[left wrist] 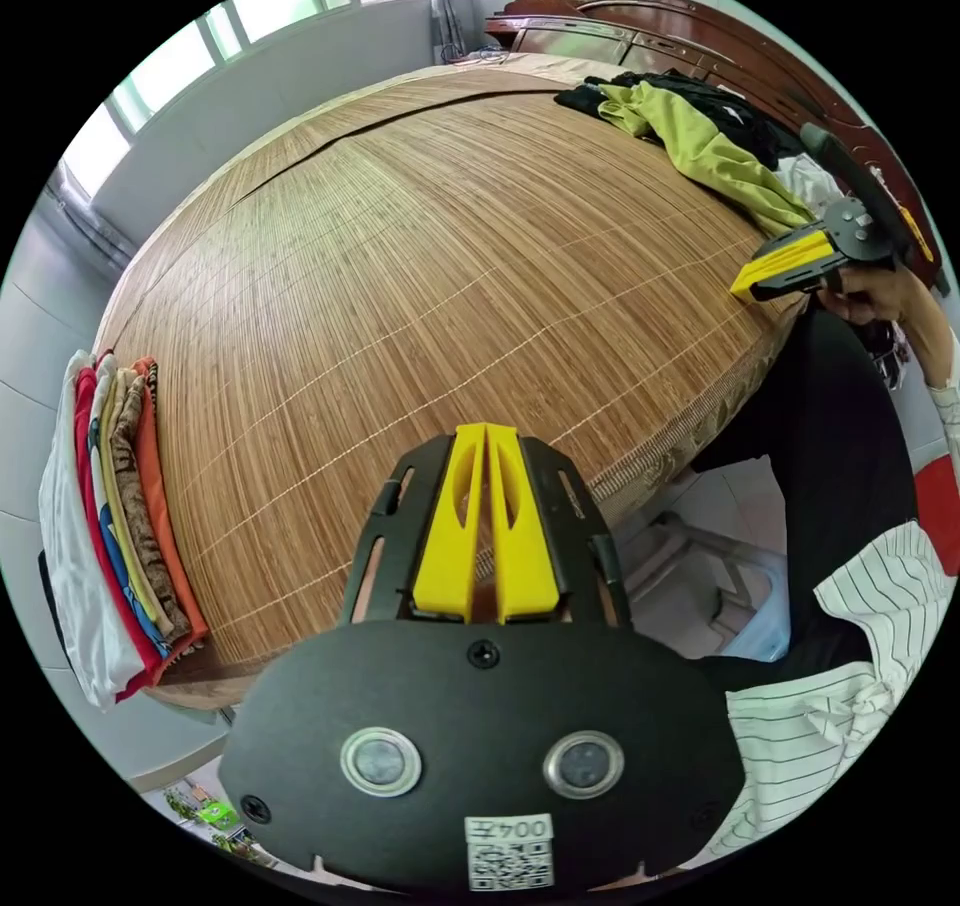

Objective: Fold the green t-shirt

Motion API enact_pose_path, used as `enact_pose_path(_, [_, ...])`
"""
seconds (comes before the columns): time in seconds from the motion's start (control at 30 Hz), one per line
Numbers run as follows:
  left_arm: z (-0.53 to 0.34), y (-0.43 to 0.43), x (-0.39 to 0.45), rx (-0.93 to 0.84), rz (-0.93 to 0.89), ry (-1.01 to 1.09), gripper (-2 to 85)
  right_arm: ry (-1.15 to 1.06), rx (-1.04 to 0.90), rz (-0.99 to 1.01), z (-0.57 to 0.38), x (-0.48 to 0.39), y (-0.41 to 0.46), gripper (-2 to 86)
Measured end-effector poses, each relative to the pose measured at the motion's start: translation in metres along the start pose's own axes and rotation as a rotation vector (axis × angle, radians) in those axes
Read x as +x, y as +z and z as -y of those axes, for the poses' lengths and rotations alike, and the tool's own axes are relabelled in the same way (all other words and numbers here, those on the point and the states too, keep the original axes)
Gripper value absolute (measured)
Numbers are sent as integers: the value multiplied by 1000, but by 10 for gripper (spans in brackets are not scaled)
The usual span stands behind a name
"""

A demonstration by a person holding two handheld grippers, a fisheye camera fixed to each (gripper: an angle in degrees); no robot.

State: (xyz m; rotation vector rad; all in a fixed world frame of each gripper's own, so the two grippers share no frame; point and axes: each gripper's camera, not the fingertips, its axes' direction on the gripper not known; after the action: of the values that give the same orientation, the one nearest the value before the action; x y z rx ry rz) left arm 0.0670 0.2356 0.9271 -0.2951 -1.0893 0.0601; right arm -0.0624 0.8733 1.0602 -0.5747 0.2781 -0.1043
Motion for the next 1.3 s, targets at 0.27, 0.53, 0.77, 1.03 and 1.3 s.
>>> enact_pose_path(0.27, [8, 0, -16, -49, -50, -82, 4, 123, 235, -11, -63, 7, 12, 9])
enact_pose_path(0.53, [-2, 1, -33, -59, -22, -166, 3, 358, 354, -563, -139, 81, -1, 157])
enact_pose_path(0.77, [-23, 4, -69, -53, -34, -224, 3, 527, 396, -258, -221, 211, -30, 1])
enact_pose_path(1.03, [-54, 12, -141, -59, -254, -286, 8, 649, 1026, 696, -434, 346, -127, -6])
enact_pose_path(1.3, [-98, 40, -168, 266, -1048, -468, 81, 268, 1193, 1038, -443, 335, -180, -7])
